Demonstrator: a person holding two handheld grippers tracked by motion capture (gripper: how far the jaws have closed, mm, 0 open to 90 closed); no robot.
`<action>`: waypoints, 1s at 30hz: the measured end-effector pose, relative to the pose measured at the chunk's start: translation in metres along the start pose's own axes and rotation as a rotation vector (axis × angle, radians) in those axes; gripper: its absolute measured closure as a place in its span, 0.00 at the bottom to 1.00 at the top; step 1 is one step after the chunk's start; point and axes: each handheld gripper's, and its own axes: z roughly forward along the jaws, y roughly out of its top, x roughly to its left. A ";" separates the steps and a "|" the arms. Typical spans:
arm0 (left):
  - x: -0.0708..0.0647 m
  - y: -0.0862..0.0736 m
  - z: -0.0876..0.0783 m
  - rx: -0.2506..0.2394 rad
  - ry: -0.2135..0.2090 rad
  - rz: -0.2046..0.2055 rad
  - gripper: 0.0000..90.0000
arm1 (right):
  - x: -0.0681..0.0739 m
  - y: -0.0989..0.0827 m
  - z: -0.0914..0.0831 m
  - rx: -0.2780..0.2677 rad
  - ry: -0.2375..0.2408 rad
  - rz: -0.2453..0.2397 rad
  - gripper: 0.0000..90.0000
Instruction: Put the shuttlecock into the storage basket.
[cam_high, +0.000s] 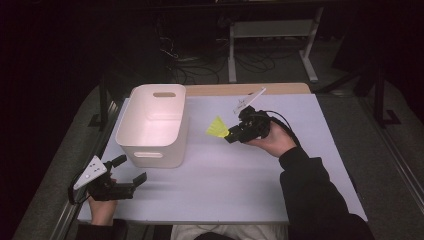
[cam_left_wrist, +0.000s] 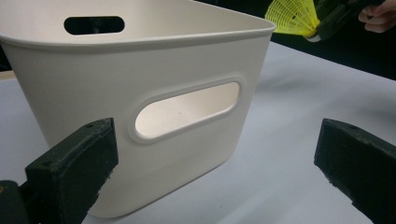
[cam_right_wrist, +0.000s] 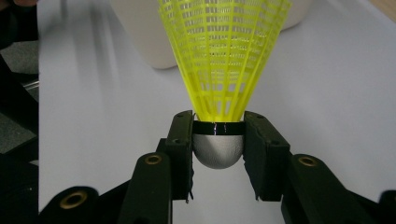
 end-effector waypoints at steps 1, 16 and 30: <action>0.000 0.000 0.000 0.000 0.000 0.000 0.00 | 0.000 0.000 0.000 0.000 0.000 0.000 0.70; 0.000 0.000 0.000 0.001 0.001 0.000 0.00 | 0.006 0.029 -0.004 0.001 0.002 -0.043 0.70; 0.000 0.000 0.000 0.000 -0.001 0.001 0.00 | 0.012 0.052 -0.001 0.006 0.009 -0.072 0.70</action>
